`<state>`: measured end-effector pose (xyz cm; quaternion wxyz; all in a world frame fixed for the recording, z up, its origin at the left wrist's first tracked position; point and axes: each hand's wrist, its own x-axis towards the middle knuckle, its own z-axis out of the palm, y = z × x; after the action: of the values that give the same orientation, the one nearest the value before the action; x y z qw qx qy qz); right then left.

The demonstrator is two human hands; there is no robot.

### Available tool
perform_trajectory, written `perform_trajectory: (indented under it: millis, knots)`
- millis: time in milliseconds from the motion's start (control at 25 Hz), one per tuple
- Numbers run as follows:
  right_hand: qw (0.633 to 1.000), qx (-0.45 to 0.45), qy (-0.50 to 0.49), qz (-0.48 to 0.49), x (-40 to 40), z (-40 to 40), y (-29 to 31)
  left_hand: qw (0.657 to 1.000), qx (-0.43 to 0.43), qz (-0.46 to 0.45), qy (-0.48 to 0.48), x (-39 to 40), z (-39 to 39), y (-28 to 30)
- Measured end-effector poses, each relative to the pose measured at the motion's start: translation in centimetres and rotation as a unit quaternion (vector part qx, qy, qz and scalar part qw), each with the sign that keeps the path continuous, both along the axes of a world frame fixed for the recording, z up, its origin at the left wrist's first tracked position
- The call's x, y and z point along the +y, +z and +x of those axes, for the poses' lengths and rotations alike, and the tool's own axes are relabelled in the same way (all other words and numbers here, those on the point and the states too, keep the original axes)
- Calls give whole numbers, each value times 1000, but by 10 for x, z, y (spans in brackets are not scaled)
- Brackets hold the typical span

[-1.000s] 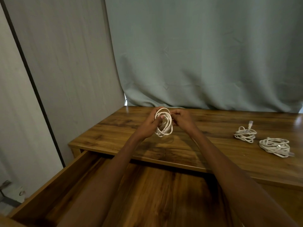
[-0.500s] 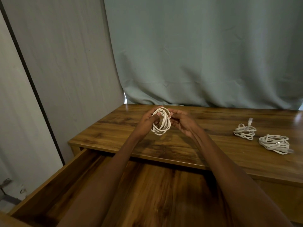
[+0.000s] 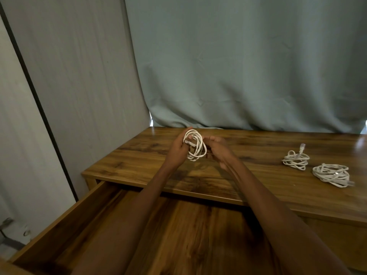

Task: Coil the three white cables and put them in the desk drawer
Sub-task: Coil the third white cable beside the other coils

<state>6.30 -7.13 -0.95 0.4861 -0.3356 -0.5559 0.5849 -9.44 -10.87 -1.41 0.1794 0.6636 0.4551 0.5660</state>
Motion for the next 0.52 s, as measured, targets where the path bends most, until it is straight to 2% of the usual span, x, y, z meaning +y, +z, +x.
perform_trajectory:
  millis: [200,280,400,480,520]
  knots:
    - [994,-23,64,82,-11,-3,-1,999,14,5,51,2,7,3]
    - [988,-34,51,140,-7,-8,-7,998,24,8,59,2,12,8]
    - [960,-72,-59,264,-4,-10,-18,996,51,20,68,1,17,10]
    - [919,-147,-154,333,-11,-7,-21,995,62,26,68,2,17,9]
    - [887,-185,-207,369,-15,-6,-22,995,62,27,68,2,17,8]
